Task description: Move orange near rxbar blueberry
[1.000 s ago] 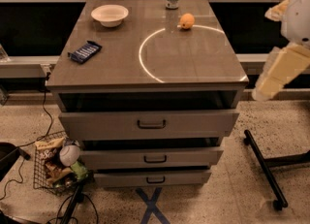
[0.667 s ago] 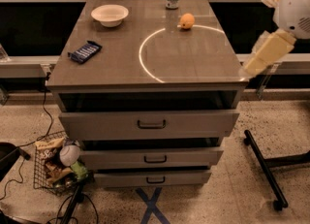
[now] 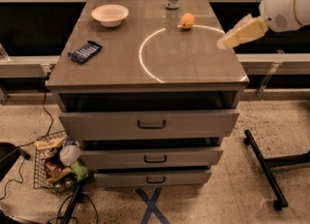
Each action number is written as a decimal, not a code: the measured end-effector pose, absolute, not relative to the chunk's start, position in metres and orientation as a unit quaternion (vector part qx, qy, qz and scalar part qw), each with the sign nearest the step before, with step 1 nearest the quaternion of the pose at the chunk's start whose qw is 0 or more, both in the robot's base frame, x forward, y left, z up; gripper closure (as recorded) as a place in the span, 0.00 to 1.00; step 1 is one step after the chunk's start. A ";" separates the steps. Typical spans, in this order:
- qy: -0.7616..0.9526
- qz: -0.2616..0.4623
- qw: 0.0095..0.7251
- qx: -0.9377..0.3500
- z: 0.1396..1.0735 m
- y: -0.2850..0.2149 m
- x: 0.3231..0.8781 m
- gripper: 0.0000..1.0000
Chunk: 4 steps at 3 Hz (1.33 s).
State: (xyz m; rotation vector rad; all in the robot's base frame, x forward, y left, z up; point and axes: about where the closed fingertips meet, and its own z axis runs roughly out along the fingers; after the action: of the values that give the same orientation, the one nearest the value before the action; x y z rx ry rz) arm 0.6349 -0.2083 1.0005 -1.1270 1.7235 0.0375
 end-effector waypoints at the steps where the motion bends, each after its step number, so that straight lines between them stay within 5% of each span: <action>1: 0.698 0.029 0.565 -0.438 1.008 -0.213 0.672 0.00; 2: 0.698 0.029 0.565 -0.439 1.008 -0.213 0.672 0.00; 4: 0.706 0.080 0.589 -0.385 0.956 -0.186 0.764 0.00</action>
Offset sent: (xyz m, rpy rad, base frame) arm 0.0324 -0.0041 0.0083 0.0857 -0.0753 -0.0162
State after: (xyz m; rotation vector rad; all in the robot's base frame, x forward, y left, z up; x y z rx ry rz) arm 0.7640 -0.1857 0.9557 -0.8965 1.6429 0.1868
